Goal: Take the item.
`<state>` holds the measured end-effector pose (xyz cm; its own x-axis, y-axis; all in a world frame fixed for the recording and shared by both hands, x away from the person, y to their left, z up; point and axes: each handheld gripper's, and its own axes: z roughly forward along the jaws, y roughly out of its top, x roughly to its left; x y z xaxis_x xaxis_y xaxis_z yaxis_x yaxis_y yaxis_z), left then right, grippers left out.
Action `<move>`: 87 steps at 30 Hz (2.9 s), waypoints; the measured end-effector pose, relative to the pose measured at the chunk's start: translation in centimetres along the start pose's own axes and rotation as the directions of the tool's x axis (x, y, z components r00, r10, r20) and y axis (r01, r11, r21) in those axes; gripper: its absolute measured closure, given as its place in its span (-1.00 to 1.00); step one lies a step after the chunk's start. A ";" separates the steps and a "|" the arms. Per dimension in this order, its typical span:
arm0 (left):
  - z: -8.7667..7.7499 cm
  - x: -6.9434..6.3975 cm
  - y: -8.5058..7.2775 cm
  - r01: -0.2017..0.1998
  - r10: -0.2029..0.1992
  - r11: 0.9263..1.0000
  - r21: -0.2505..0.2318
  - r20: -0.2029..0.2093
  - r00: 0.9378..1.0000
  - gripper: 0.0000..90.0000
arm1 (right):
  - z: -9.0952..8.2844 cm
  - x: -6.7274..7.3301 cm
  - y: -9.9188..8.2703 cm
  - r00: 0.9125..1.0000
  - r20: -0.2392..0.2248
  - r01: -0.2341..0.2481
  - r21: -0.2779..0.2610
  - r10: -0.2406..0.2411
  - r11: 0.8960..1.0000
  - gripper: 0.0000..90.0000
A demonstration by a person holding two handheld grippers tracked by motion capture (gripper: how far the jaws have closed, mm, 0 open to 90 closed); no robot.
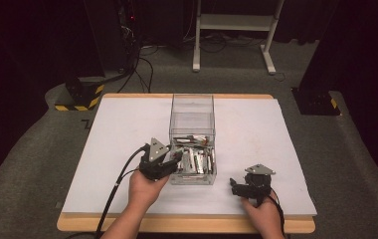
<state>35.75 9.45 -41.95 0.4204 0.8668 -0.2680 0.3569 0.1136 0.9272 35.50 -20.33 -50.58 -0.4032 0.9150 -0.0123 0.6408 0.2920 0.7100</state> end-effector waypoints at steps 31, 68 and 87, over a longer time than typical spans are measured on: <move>-0.2 0.7 -1.4 0.065 -0.068 0.995 -0.071 -0.034 0.997 0.95 | 0.0 0.0 0.0 1.000 0.002 0.002 -0.001 -0.002 1.000 -0.76; -2.2 0.1 0.3 0.114 -0.111 0.962 -0.249 0.026 0.993 1.00 | 0.0 0.0 0.0 1.000 0.003 0.003 -0.002 -0.003 1.000 -0.76; -3.0 0.3 1.3 0.134 -0.128 0.944 -0.303 0.038 0.991 1.00 | 0.0 0.0 0.0 1.000 0.003 0.003 -0.001 -0.002 1.000 -0.76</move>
<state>33.88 11.32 -40.03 0.4027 0.8260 -0.3943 0.1403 0.3700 0.9184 35.48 -20.32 -50.59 -0.4030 0.9150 -0.0160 0.6389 0.2938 0.7110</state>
